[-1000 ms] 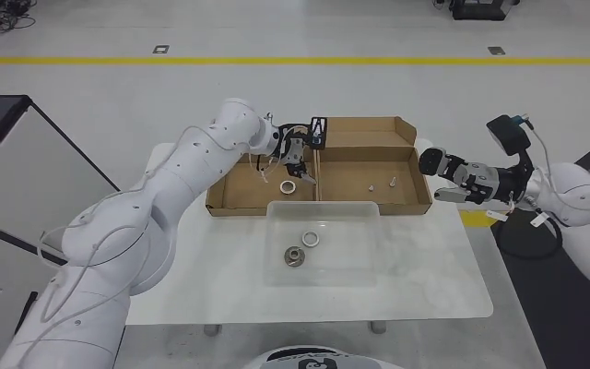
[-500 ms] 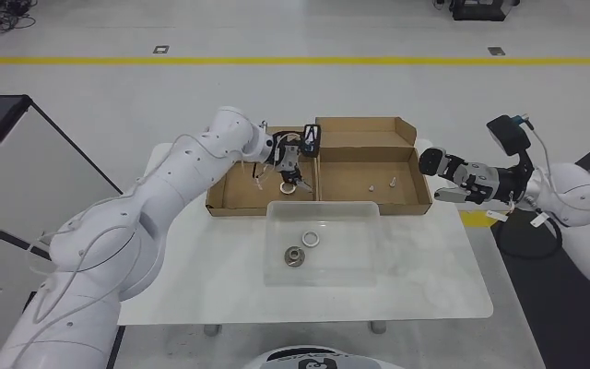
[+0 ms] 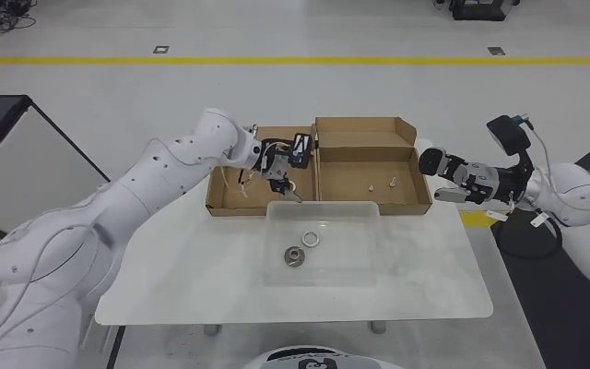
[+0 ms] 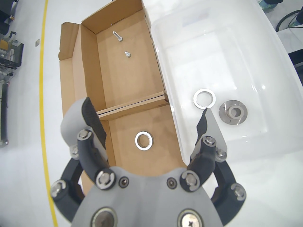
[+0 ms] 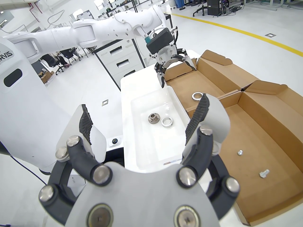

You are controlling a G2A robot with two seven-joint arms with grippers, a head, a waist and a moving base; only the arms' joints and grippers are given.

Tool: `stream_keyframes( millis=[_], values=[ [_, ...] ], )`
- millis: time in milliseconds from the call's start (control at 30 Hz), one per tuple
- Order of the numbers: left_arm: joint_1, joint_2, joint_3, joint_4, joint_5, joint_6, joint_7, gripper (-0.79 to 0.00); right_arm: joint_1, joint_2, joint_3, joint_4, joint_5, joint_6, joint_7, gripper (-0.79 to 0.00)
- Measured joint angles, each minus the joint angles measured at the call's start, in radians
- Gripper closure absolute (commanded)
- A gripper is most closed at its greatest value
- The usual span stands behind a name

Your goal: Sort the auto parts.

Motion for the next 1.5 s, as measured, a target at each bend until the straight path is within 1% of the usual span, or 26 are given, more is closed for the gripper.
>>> stream_keyframes(
  millis=[67,167,267,333,400,500,600,767,867,933,1167,1267,1367,1500],
  values=[
    [0.0,0.027,0.0,-0.06,-0.07,0.0,-0.096,-0.785,0.0,0.0,0.0,0.0,0.0,0.0,0.0,-0.785],
    [-0.004,0.057,0.0,-0.142,-0.17,0.0,-0.225,-0.785,0.0,0.0,0.0,0.0,0.0,0.0,0.0,-0.785],
    [-0.009,0.089,-0.003,-0.224,-0.291,0.0,-0.39,-0.785,0.0,0.0,0.0,0.0,0.0,0.0,0.0,-0.785],
    [-0.011,0.101,-0.006,-0.263,-0.357,0.007,-0.483,-0.785,0.0,0.0,0.0,0.0,0.0,0.0,0.0,-0.785],
    [-0.012,0.111,-0.007,-0.311,-0.435,0.037,-0.594,-0.785,0.0,0.0,0.0,0.0,0.0,0.0,0.0,-0.785],
    [-0.019,0.121,-0.003,-0.376,-0.549,0.097,-0.759,-0.785,0.0,0.0,0.0,0.0,0.0,0.0,0.0,-0.785],
    [-0.023,0.122,0.0,-0.439,-0.659,0.172,-0.925,-0.785,0.0,0.0,0.0,0.0,0.0,0.0,0.0,-0.785],
    [-0.027,0.11,-0.001,-0.497,-0.859,0.302,-1.156,-0.785,0.0,0.0,0.0,0.0,0.0,0.0,0.0,-0.785],
    [-0.036,0.098,-0.001,-0.51,-0.958,0.365,-1.249,-0.785,0.0,0.0,0.0,0.0,0.0,0.0,0.0,-0.785],
    [-0.038,0.096,-0.001,-0.51,-0.968,0.373,-1.265,-0.785,0.0,0.0,0.0,0.0,0.0,0.0,0.0,-0.785],
    [-0.038,0.097,-0.001,-0.51,-0.964,0.37,-1.256,-0.785,0.0,0.0,0.0,0.0,0.0,0.0,0.0,-0.785],
    [-0.019,0.095,-0.001,-0.522,-0.962,0.373,-1.237,-0.785,0.0,0.0,0.0,0.0,0.0,0.0,0.0,-0.785],
    [0.009,0.083,0.0,-0.54,-0.974,0.386,-1.226,-0.785,0.0,0.0,0.0,0.0,0.0,0.0,0.0,-0.785],
    [0.029,0.044,0.0,-0.552,-0.983,0.456,-1.256,-0.785,0.0,0.0,0.0,0.0,0.0,0.0,0.0,-0.785]
  ],
)
